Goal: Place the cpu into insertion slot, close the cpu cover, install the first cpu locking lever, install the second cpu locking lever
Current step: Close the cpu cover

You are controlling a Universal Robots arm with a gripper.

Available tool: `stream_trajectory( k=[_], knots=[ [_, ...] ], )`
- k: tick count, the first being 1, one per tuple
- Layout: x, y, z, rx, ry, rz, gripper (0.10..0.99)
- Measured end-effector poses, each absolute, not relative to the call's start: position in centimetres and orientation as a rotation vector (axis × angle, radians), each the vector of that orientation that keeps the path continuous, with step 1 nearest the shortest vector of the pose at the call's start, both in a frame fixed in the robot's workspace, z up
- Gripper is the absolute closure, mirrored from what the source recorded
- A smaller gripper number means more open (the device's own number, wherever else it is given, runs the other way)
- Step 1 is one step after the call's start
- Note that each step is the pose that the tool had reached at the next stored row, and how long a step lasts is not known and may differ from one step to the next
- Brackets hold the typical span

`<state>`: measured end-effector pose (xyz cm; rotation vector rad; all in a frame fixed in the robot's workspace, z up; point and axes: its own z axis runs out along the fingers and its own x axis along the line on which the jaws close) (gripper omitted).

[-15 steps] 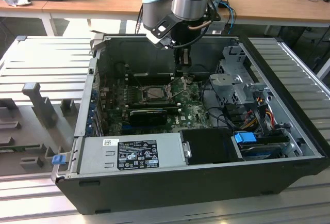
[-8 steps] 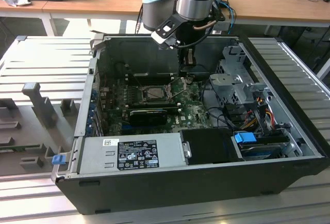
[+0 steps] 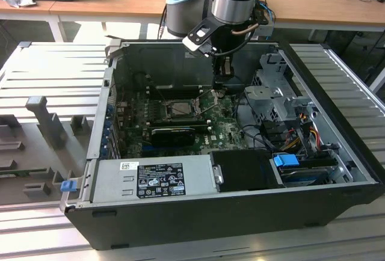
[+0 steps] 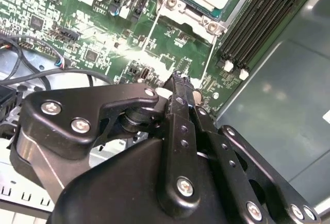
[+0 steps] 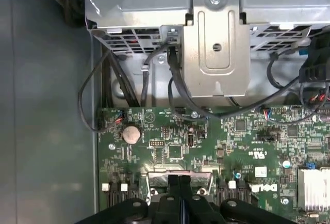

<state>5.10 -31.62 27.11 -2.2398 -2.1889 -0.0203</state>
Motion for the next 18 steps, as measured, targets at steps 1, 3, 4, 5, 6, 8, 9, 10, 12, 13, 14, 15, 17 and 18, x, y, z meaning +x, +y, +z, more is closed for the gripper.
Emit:
stream_trajectory(
  k=[1,3,4,5,6,8,9,10,12,13,14,15,17,18],
  knots=[
    [5.3,-31.6,27.1,-2.24,-2.189,-0.02,0.98],
    [5.7,-31.6,27.1,-2.24,-2.189,-0.02,0.98],
    [6.0,-31.6,27.1,-2.24,-2.189,-0.02,0.98],
    [6.1,-31.6,27.1,-2.24,-2.189,-0.02,0.98],
    [6.3,-31.6,27.1,-2.24,-2.189,-0.02,0.98],
    [6.7,-31.6,27.1,-2.24,-2.189,-0.021,0.98],
    [6.8,-31.6,26.9,-2.241,-2.19,-0.018,0.98],
    [7.0,-31.6,26.2,-2.242,-2.191,-0.016,0.98],
    [7.3,-31.6,25.4,-2.242,-2.192,-0.015,0.98],
    [7.4,-31.6,25.2,-2.242,-2.192,-0.015,0.98],
    [7.5,-31.6,25.0,-2.242,-2.192,-0.015,0.98],
    [7.5,-31.6,24.8,-2.242,-2.192,-0.015,0.98],
    [7.5,-31.6,24.4,-2.242,-2.191,-0.015,0.98],
    [7.5,-31.6,24.4,-2.241,-2.191,-0.013,0.98]
  ],
)
